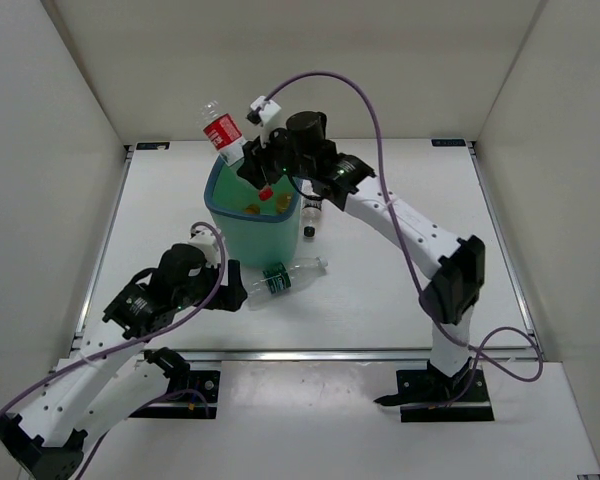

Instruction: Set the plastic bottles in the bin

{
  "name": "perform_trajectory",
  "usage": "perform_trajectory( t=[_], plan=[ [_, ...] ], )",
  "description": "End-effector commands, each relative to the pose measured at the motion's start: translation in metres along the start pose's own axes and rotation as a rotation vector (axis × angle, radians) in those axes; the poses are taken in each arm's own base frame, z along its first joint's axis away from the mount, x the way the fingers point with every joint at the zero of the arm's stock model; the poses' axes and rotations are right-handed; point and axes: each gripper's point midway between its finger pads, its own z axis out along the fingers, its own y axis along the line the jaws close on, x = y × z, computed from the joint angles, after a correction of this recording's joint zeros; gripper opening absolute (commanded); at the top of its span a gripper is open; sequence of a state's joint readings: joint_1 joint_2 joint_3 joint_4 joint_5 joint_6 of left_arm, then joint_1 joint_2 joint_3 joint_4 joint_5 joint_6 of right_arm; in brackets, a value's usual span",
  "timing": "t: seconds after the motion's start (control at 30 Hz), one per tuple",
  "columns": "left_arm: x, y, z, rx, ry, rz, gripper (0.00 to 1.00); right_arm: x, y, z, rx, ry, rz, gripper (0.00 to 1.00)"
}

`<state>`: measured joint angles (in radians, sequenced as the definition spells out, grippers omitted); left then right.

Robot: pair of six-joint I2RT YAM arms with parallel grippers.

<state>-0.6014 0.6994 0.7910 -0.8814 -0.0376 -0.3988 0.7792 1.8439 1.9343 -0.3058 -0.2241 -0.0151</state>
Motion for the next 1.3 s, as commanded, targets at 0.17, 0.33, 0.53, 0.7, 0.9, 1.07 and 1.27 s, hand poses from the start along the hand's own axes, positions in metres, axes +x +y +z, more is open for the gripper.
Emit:
perform_trajectory(
  t=[0.17, 0.33, 0.53, 0.7, 0.9, 1.07, 1.27],
  plan=[
    [-0.008, -0.008, 0.013, 0.04, -0.003, 0.097, 0.99, -0.018, -0.014, 0.01, -0.045, -0.03, 0.012, 0.62],
    [-0.001, -0.024, 0.034, 0.091, 0.033, 0.203, 0.99, -0.035, -0.009, -0.022, -0.036, -0.091, 0.024, 0.99],
    [-0.007, -0.03, 0.061, 0.065, 0.059, 0.337, 0.98, -0.046, -0.012, -0.084, -0.047, -0.14, 0.139, 1.0],
    [0.005, -0.017, 0.084, -0.01, 0.087, 0.404, 0.99, -0.032, -0.008, -0.149, -0.052, -0.196, 0.196, 0.99],
    [0.02, -0.006, 0.103, -0.079, 0.123, 0.469, 0.99, -0.004, -0.021, -0.195, -0.013, -0.214, 0.29, 0.99],
    [0.012, -0.004, 0.107, -0.112, 0.058, 0.48, 0.98, 0.004, -0.012, -0.208, -0.032, -0.229, 0.266, 0.99],
    [0.01, -0.005, 0.12, -0.138, 0.054, 0.575, 0.99, 0.013, -0.01, -0.217, -0.038, -0.248, 0.261, 0.99]
  ],
)
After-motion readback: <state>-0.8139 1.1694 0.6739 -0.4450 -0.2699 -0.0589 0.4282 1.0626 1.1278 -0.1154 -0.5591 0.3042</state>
